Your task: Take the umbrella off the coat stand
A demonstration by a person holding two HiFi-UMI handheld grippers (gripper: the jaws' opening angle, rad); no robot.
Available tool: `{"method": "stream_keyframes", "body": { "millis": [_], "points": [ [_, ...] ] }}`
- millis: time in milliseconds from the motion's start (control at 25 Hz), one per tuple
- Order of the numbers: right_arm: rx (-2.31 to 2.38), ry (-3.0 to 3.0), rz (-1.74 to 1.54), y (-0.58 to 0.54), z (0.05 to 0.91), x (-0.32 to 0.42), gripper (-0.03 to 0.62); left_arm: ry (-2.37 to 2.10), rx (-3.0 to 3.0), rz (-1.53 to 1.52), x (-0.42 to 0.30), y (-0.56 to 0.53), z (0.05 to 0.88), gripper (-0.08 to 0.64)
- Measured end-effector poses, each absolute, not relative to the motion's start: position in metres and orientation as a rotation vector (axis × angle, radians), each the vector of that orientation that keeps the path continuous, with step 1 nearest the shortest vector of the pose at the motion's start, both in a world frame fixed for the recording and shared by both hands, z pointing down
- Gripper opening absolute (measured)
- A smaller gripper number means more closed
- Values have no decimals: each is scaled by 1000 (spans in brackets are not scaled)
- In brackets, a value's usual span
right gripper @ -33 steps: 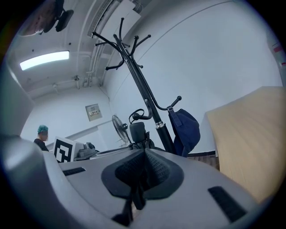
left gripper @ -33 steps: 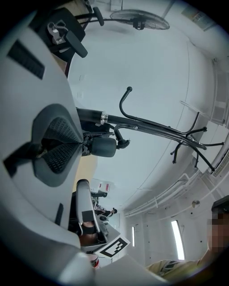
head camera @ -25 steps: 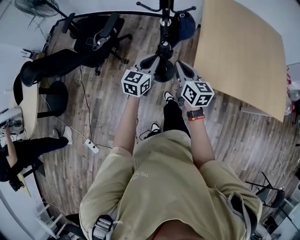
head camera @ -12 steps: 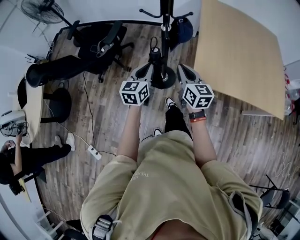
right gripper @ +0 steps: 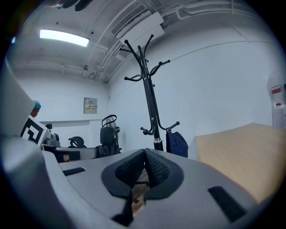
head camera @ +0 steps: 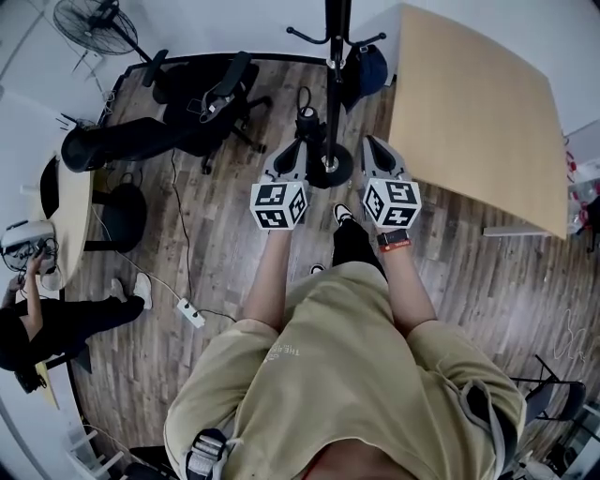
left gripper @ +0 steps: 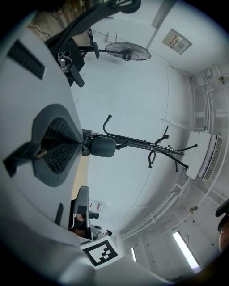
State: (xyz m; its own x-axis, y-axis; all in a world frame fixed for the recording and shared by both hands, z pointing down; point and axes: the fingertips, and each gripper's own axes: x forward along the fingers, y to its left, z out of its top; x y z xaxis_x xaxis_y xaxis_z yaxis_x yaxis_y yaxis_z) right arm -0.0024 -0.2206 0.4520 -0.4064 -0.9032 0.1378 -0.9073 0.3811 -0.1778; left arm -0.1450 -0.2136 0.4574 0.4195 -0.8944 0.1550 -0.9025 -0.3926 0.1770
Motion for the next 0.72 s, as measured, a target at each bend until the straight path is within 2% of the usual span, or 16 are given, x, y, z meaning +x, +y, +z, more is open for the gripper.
{"method": "stream_keyframes", "body": {
  "millis": [720],
  "points": [
    [1722, -2529, 268, -198, 445, 1, 14, -1652, 2460, 43, -144, -196, 442, 26]
  ]
}}
